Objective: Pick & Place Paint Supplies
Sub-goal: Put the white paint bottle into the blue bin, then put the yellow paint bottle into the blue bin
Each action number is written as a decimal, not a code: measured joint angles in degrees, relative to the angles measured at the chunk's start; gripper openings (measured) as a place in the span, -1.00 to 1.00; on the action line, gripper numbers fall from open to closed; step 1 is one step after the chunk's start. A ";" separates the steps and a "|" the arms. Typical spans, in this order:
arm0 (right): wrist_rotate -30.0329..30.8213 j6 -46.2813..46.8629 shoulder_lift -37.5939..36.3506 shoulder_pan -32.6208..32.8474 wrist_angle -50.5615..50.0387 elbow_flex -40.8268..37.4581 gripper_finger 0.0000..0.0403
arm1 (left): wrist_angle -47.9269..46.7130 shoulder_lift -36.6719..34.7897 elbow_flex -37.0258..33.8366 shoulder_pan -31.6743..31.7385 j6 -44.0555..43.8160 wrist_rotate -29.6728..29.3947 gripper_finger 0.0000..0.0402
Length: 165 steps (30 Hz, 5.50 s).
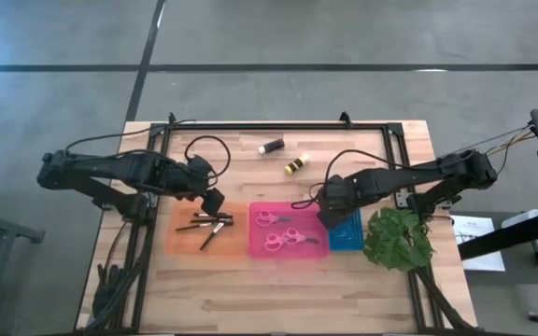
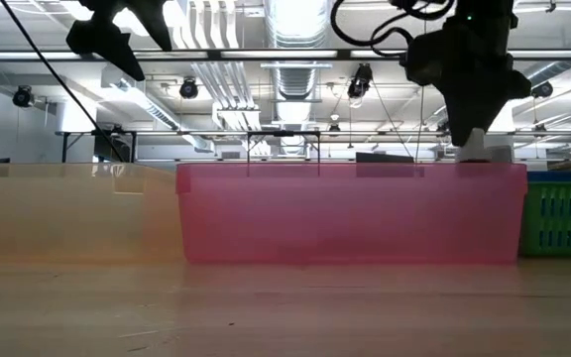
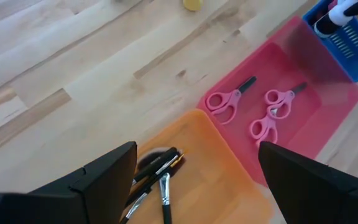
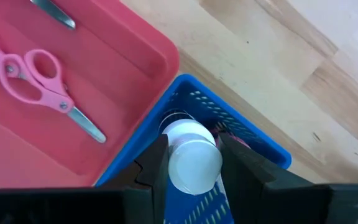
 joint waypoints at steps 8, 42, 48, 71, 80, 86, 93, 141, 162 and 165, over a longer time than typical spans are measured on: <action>1.60 0.46 0.00 -0.01 1.28 -2.04 -0.47 | 0.01 0.00 0.00 0.00 -0.94 0.06 0.72; 1.46 -4.72 0.02 -1.08 2.96 -2.33 -0.47 | 1.02 0.01 -0.02 0.01 -0.98 0.04 0.72; 1.45 -5.95 0.02 -1.08 3.14 -2.33 -0.47 | 1.04 0.02 -0.04 0.02 -1.16 0.04 0.72; 4.69 -10.30 -0.37 -1.10 3.89 1.52 -0.10 | 1.22 0.01 -0.04 0.02 -1.38 0.15 0.72; 9.44 -28.88 -0.90 -5.30 9.48 11.92 -0.09 | 0.99 0.01 -0.04 0.15 5.95 2.58 0.72; -7.81 -44.64 -0.76 -15.06 11.64 14.07 -0.09 | -2.66 0.02 -0.07 -0.13 15.15 6.53 0.72; -17.14 -38.17 -0.84 -28.72 11.19 10.60 -0.09 | 8.98 1.49 0.04 1.99 12.85 8.83 0.72; -21.02 -37.13 -22.46 -38.47 11.59 9.87 -0.09 | 57.45 54.84 11.89 22.86 46.25 7.85 0.34; -21.46 -38.67 -22.27 -38.46 12.85 9.87 -0.09 | 56.50 55.71 9.83 23.19 44.71 7.45 0.33; -21.46 -38.38 -22.27 -38.46 12.95 9.87 -0.09 | 56.62 55.71 9.18 23.30 43.34 7.48 0.28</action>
